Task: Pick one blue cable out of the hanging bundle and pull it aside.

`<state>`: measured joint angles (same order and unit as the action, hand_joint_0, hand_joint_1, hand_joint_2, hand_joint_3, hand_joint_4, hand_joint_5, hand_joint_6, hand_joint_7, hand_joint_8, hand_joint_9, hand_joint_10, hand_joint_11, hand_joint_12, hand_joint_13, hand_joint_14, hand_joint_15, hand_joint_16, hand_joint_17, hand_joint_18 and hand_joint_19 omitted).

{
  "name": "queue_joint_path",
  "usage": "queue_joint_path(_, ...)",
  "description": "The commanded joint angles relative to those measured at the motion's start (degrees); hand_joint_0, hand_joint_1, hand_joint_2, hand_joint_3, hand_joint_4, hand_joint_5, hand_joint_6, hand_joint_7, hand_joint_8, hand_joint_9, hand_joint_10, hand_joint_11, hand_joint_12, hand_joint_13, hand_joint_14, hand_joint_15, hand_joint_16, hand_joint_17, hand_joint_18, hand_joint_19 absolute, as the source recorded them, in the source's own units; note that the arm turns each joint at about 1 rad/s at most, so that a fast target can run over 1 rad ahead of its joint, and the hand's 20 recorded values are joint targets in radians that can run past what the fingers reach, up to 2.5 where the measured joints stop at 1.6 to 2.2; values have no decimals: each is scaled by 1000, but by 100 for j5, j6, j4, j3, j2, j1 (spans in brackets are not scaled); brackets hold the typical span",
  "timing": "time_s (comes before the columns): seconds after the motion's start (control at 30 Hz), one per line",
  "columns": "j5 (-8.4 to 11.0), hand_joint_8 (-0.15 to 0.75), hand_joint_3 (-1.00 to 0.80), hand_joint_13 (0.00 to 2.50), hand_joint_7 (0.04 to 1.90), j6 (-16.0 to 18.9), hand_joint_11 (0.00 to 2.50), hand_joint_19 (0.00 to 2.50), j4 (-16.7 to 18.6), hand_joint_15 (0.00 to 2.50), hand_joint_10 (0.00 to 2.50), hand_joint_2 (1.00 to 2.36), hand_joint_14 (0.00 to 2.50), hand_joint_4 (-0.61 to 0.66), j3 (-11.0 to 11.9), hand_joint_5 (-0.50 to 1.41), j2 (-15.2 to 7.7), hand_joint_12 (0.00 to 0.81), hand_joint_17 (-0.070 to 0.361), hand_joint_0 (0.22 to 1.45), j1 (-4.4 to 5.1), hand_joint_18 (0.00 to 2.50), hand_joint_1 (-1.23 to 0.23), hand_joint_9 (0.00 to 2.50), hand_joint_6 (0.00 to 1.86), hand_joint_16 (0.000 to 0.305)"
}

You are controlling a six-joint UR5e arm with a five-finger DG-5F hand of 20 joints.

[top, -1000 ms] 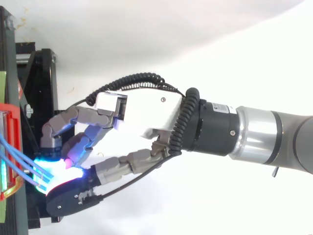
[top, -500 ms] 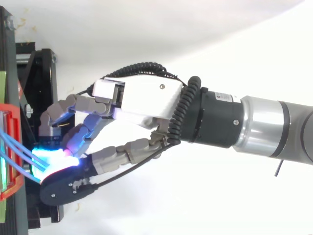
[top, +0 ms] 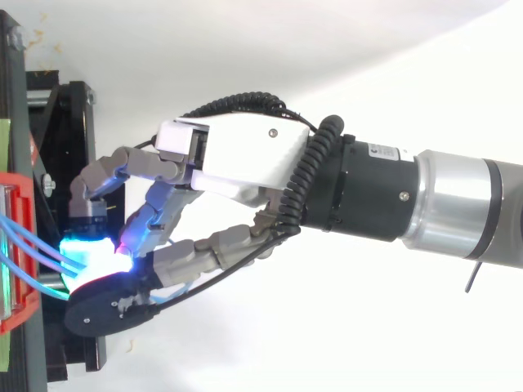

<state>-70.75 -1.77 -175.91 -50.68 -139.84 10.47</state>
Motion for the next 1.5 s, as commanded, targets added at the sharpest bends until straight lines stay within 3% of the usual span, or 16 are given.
queue_joint_path(0.0, 0, 414, 56, 966, 1228, 10, 663, 404, -58, 440, 13, 1004, 14, 23, 14, -127, 0, 424, 153, 593, -1, 941, -738, 1179, 929, 68)
queue_joint_path(0.1, 0, 411, -3, 951, 1241, 18, 665, 411, -58, 449, 14, 1010, 13, 56, 14, -134, 0, 417, 148, 596, -1, 912, -725, 1166, 929, 66)
queue_joint_path(0.23, 0, 353, -119, 895, 1277, 18, 698, 422, -75, 471, 19, 1024, 18, -10, 14, -161, 70, 357, 121, 655, -1, 806, -781, 1088, 930, 54)
queue_joint_path(0.6, -9, 337, -500, 940, 1394, 18, 722, 380, -427, 477, 18, 1000, 19, -67, 14, -154, 167, 332, 112, 777, -71, 827, -886, 1125, 932, 50)
queue_joint_path(0.87, -9, 329, -500, 975, 1390, 18, 736, 380, -427, 496, 18, 1000, 18, -51, 14, -137, 167, 327, 109, 718, -115, 840, -918, 1159, 927, 49)
queue_joint_path(1.1, -35, 319, -500, 975, 1238, 18, 709, 410, -453, 509, 21, 1000, 18, -97, 14, -115, 167, 329, 108, 619, -133, 833, -849, 1177, 911, 48)
queue_joint_path(1.47, -27, 282, -500, 950, 1311, 18, 709, 340, -523, 494, 21, 1000, 18, -210, 14, -130, 202, 310, 103, 706, -151, 816, -1007, 1100, 906, 46)
